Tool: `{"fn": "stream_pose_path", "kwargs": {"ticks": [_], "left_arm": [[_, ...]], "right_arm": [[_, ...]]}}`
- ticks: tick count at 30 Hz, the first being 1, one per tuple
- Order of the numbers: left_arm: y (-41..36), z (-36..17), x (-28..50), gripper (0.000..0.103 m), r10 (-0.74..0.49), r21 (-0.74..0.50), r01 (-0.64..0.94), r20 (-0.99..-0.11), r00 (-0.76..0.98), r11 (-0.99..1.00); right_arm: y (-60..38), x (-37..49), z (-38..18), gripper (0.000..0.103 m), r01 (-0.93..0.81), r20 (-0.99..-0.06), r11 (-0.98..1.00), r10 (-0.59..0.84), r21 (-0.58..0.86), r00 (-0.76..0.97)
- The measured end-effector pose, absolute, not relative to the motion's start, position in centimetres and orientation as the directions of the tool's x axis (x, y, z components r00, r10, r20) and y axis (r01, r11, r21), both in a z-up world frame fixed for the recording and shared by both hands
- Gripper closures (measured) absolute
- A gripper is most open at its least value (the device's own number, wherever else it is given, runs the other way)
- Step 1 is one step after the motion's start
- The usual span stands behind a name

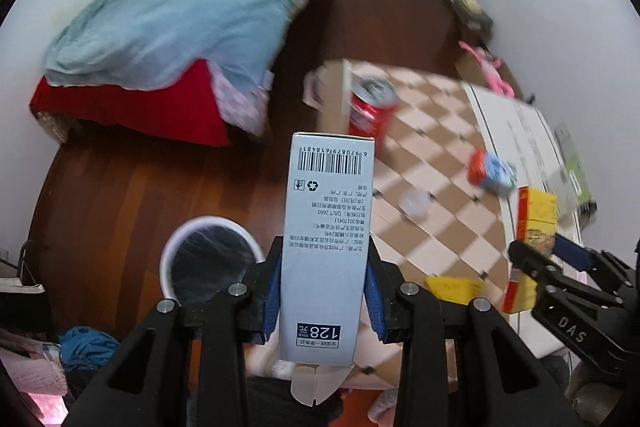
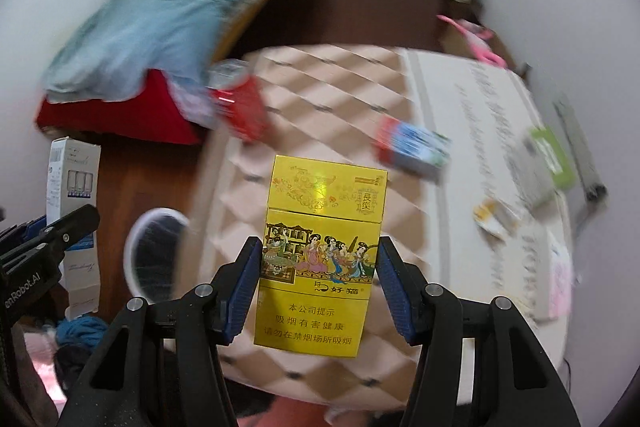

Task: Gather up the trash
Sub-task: 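Carry both items over the white bin and open both tools to drop them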

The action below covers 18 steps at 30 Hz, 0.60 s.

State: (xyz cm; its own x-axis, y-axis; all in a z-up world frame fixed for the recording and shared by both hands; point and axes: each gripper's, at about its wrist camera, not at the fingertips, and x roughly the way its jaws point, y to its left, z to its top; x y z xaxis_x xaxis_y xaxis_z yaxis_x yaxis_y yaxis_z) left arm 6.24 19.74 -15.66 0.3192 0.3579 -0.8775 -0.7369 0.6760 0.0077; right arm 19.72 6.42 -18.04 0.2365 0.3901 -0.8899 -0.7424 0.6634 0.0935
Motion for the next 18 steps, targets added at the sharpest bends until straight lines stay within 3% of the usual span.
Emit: {"fn": "stream_pose_path", "kwargs": {"ticks": [5,10,18], "left_arm": [[24.2,-15.0,1.7,0.071,0.41,0.028,-0.794,-0.867,0.283,0.607],[29.9,-18.7,-2.8,0.071,0.399,0.044,-0.85,-0.895,0.199,0.525],[37.7,-30.2,-8.4,0.071,0.19,-0.064,-0.905,-0.969,0.158,0.421]], "right_arm": [[12.6,15.8,-18.1,0.044,-0.817,-0.885,0.563,0.435,0.123,0.167],[19.6,10.6,-22.3,0.044,-0.871,-0.911,0.473,0.403,0.128,0.085],[27.2,5.4,-32.7,0.044,-0.908,-0.955,0.393,0.295,0.144,-0.023]]}}
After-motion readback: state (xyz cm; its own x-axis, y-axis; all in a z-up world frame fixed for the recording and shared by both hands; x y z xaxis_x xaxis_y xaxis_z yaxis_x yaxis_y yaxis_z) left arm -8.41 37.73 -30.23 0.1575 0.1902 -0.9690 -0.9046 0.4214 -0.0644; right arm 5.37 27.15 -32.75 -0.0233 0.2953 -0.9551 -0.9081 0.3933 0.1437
